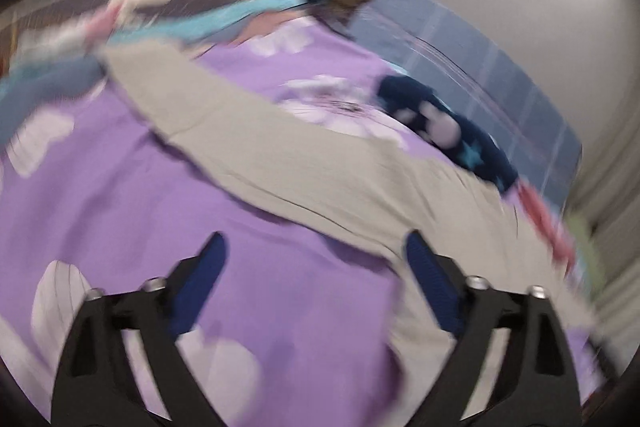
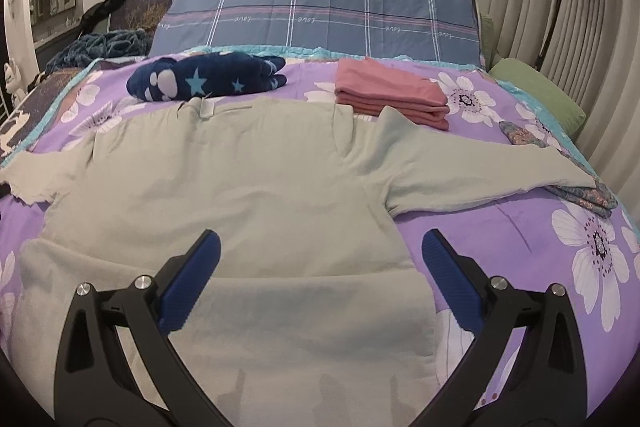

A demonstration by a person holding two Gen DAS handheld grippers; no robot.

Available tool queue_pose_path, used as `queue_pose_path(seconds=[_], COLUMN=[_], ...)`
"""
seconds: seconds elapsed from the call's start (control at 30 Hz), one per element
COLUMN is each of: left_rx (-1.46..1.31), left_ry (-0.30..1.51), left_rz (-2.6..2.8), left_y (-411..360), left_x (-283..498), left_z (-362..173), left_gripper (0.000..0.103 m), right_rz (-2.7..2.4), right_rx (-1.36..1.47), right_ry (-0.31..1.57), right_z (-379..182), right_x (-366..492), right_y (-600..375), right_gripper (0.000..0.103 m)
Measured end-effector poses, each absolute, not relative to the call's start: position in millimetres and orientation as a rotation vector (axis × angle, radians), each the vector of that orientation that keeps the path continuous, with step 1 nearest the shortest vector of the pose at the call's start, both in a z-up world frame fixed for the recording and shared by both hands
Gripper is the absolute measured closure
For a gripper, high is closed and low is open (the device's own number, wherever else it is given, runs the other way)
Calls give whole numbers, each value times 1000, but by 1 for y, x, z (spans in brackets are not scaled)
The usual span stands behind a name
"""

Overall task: Fold small clothes
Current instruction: 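Grasp the sleeve nearest the left tool and fold it across the shirt body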

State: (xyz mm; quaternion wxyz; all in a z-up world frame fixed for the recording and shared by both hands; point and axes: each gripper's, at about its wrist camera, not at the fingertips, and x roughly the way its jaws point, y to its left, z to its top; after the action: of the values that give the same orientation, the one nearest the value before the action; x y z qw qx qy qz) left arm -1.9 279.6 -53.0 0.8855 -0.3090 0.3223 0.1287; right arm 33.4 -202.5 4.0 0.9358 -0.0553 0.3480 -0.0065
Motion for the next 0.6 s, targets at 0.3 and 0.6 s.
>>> queue_pose_path(seconds=[0.3, 0.6], left_rx=[-1012, -913], left_ry=[629, 546], left_rz=[353, 599], left_y=[394, 454], left_x=[20, 60], left_z=[-111, -91], left_gripper=[41, 47], right_rz=[-57, -61], right_rx=[-131, -149], right_ry=[748, 763], right_z=[-6, -11], right_x=[42, 54], right_y=[-204, -200], right_gripper=[2, 2])
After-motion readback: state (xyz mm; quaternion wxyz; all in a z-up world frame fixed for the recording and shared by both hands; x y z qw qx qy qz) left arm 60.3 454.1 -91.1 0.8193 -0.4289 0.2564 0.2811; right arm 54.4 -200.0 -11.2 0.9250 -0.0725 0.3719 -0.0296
